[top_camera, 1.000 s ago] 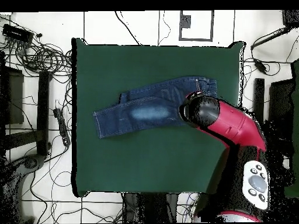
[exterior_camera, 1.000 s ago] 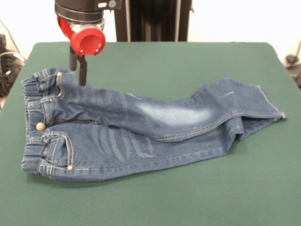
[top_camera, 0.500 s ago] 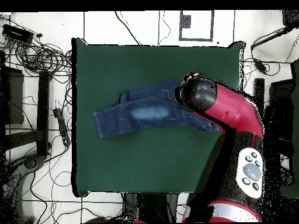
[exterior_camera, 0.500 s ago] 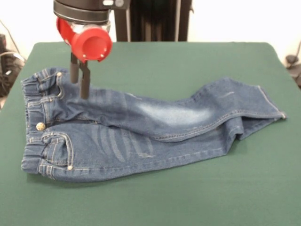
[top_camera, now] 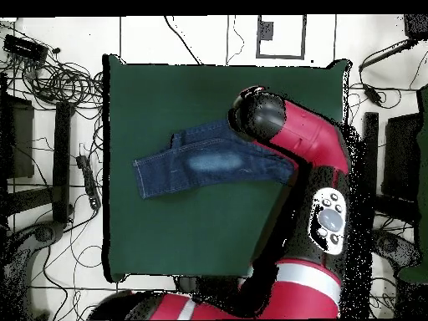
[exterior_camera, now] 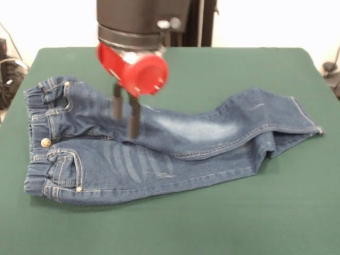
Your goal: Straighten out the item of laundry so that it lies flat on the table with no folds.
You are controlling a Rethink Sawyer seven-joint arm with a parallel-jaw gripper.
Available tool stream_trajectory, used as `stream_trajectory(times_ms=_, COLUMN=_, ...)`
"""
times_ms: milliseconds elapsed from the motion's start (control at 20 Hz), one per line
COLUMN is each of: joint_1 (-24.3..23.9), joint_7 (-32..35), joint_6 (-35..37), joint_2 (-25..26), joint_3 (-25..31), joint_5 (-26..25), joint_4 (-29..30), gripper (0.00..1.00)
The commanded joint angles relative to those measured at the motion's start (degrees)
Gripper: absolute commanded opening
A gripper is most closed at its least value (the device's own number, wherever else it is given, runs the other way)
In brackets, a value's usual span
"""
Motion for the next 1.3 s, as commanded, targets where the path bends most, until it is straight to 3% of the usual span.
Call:
stream_trajectory(times_ms=50, joint_1=5.3, joint_7=18.2, joint_6=7.4, joint_2=7.6, joint_3=4.0, joint_5=5.2, joint_4=-1.6, gripper=1.0)
stream_trajectory(times_ms=550, joint_1=8.6, joint_7=22.4, joint_6=7.5, joint_2=10.9, joint_3=3.4, joint_5=11.9, joint_4=-0.9, gripper=1.0)
stream_trajectory(times_ms=950, joint_1=10.4, joint_7=27.0, joint_6=12.5, joint_2=15.2, joint_3=1.3, joint_5=13.7, joint_4=-2.7, gripper=1.0)
stream_trajectory(times_ms=1300, joint_1=10.2, joint_7=27.8, joint_6=9.8, joint_2=17.5, joint_3=2.6, joint_5=14.8, joint_4=-1.4, gripper=1.0)
